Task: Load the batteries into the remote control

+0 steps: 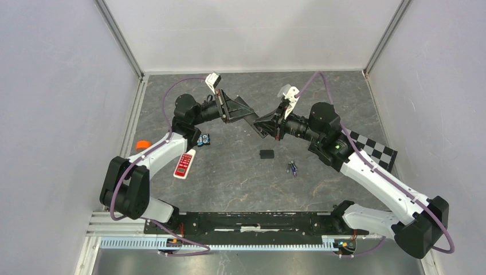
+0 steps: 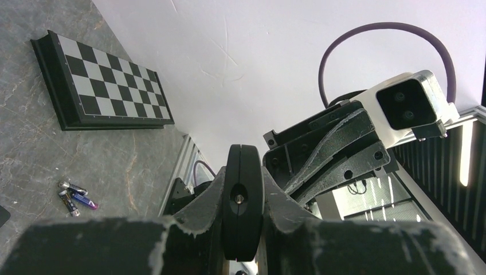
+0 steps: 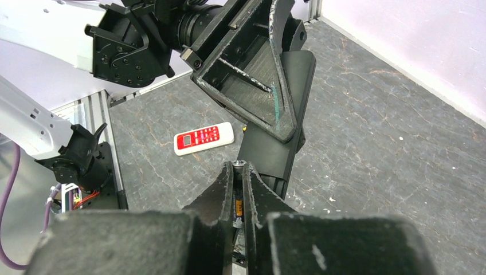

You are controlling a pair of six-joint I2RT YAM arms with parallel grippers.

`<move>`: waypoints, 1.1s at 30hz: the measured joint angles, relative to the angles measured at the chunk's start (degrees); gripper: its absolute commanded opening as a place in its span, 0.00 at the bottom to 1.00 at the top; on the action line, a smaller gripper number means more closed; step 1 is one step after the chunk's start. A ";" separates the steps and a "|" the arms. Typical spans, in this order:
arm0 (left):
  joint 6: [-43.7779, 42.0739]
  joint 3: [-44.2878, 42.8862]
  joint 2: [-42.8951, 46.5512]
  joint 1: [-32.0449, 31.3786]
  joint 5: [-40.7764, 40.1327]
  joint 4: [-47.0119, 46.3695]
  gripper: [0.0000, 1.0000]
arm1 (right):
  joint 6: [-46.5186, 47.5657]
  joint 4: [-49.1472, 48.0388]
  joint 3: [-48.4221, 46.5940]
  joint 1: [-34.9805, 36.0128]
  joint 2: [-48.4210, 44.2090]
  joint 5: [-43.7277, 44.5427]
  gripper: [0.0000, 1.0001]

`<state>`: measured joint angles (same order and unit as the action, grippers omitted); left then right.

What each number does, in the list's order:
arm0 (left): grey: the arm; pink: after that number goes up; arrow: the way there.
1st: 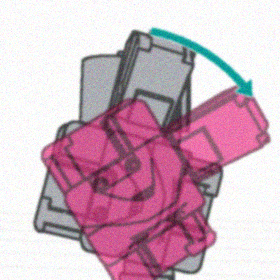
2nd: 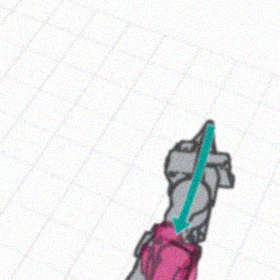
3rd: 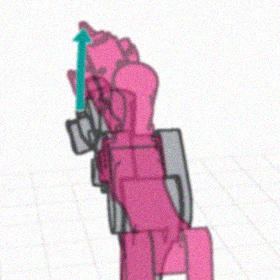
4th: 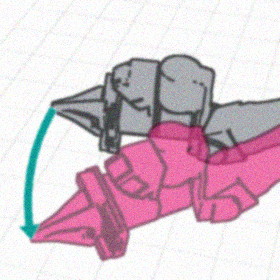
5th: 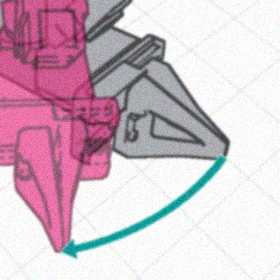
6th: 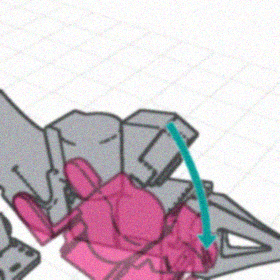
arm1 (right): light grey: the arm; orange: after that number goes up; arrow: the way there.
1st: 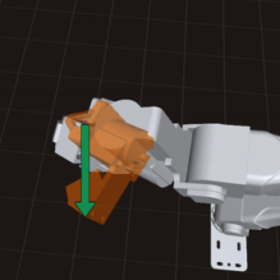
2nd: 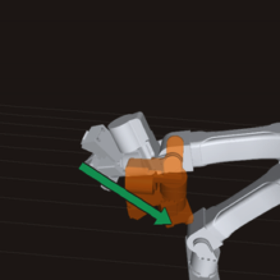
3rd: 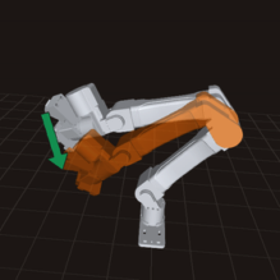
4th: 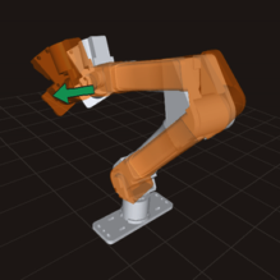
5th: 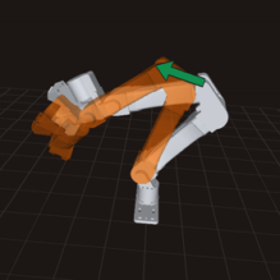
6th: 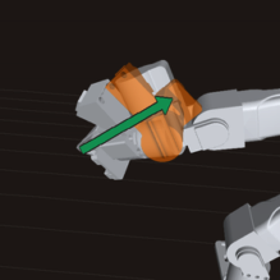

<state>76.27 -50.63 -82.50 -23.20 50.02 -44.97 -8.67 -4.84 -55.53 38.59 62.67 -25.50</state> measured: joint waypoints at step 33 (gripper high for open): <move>0.26 -1.40 -0.39 0.09 -0.46 -0.61 0.02 | -7.32 10.38 -8.48 -0.46 0.17 6.43 0.96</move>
<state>76.53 -52.03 -82.89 -23.11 49.56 -45.58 -15.99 5.54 -64.01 38.13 62.85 -19.07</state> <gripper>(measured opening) 0.229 0.844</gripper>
